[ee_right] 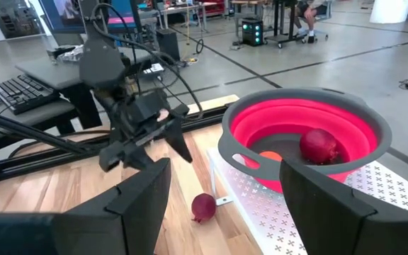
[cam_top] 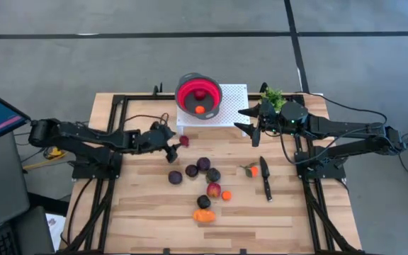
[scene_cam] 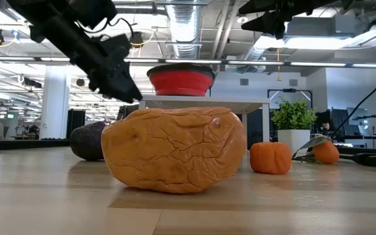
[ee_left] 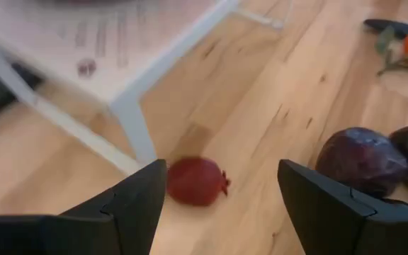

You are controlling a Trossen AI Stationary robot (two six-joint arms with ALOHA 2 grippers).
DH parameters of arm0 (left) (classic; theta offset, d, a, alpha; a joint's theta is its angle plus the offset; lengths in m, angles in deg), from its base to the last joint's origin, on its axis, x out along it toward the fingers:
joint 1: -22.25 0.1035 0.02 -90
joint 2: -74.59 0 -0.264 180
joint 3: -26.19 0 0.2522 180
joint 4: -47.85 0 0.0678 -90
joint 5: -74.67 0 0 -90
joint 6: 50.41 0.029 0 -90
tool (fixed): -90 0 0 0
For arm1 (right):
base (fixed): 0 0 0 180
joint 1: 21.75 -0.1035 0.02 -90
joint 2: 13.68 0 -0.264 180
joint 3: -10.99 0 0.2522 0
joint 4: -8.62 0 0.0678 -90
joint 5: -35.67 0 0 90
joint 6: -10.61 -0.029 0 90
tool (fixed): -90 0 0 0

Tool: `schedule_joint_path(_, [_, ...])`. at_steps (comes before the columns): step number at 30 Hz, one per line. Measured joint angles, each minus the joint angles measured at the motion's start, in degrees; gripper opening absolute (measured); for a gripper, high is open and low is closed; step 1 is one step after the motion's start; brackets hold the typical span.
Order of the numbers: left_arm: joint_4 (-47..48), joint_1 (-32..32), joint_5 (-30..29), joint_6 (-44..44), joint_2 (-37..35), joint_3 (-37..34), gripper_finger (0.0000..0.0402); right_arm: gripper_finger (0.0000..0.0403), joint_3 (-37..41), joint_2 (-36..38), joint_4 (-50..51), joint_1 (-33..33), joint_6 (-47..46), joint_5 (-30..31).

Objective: Pick & Place Fruit
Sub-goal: Put the pomegranate into the strainer bowl on the shelf

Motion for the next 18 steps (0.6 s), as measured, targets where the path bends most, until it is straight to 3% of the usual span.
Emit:
schedule_joint_path(9, [-4.42,0.07,-0.81,-14.97,11.81,0.00,0.0264,0.0260,0.00,-0.01,-0.08,0.02,-0.01,0.00])
schedule_joint_path(18, [-5.25,2.75,-1.61,-30.62,13.86,0.02,0.0264,0.0260,0.00,-0.03,-0.13,0.04,0.00,0.00])
